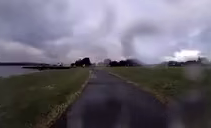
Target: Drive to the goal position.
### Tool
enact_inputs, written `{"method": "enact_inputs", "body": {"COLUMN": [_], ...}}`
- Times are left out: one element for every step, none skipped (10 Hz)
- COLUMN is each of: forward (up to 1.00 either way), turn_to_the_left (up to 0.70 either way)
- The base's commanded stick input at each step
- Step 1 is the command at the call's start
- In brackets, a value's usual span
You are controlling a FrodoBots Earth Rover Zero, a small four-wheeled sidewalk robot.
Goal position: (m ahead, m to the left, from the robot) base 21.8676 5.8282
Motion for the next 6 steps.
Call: {"method": "enact_inputs", "body": {"forward": [0.7, 0.7, 0.7, 0.7, 0.7, 0.7], "turn_to_the_left": [0.0, 0.0, 0.0, -0.14, -0.14, -0.14]}}
